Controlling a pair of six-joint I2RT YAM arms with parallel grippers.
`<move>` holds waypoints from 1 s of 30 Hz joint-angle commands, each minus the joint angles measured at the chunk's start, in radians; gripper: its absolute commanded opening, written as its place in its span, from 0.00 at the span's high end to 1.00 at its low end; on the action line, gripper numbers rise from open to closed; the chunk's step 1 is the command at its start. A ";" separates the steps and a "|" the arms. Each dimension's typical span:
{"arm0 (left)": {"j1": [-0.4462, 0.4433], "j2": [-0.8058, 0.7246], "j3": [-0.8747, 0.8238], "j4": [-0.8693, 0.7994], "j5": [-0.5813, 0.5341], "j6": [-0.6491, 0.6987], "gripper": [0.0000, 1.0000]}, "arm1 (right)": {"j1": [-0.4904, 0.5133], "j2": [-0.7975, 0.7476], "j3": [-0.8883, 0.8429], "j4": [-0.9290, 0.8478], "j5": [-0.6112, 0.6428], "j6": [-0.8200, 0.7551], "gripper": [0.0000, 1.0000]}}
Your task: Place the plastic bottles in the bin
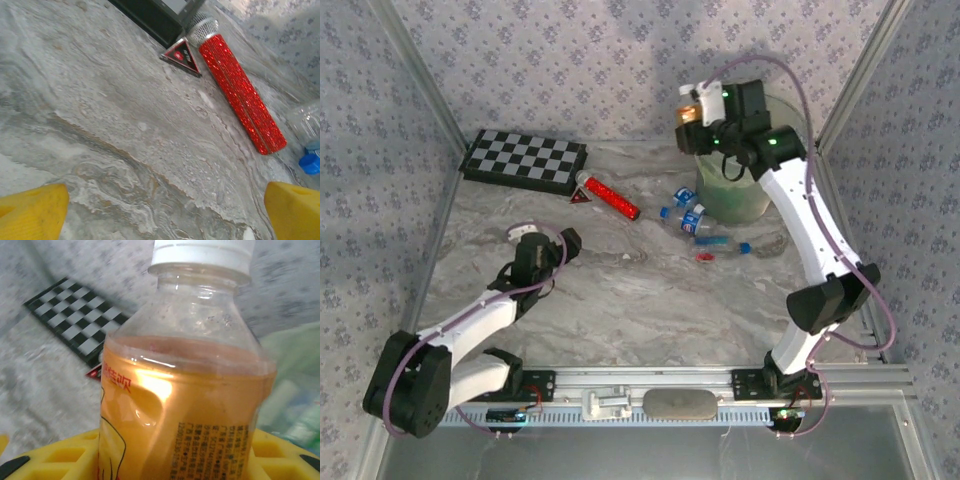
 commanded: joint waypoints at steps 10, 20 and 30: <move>-0.041 0.107 0.110 0.055 0.109 0.084 0.00 | -0.187 -0.004 0.023 0.089 0.121 0.104 0.51; -0.051 0.097 0.110 0.030 0.097 0.084 0.00 | -0.264 0.173 0.129 0.021 0.056 0.131 0.47; -0.056 0.067 0.100 0.005 0.078 0.079 0.00 | -0.302 0.231 0.222 -0.010 -0.046 0.176 0.30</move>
